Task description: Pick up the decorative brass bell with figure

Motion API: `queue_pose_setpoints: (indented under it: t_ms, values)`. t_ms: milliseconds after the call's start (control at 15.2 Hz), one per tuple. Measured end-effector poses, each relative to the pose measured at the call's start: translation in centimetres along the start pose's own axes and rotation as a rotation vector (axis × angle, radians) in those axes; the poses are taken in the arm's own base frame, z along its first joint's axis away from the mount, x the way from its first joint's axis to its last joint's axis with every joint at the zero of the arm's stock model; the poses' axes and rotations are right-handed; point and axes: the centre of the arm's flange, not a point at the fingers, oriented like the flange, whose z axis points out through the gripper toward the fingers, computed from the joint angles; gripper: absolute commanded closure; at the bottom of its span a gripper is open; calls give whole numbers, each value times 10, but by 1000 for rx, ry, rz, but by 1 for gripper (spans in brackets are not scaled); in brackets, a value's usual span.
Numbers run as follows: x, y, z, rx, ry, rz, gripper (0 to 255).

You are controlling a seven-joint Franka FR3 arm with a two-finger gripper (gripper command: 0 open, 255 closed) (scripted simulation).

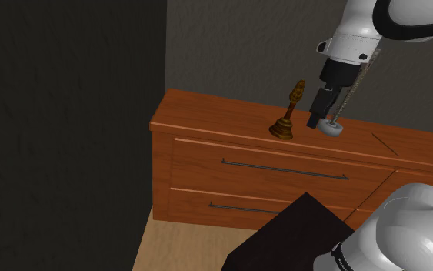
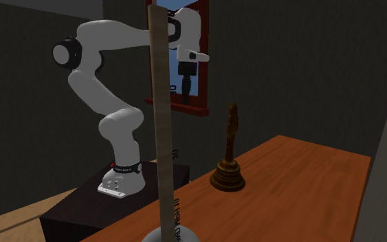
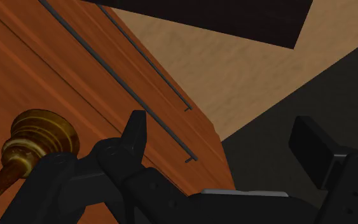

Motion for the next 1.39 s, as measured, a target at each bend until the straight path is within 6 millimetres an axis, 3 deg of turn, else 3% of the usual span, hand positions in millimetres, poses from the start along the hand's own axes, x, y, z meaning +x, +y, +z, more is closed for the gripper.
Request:
queue_pose_setpoints:
  t_ms: [132,396,924,1386]
  values:
    - [2,5,-1,-2,1,-9,0]
    - [14,47,-11,-20,10,-81,0]
    - [57,134,-27,-63,26,-247,0]
    - [100,201,-53,-99,41,-393,0]
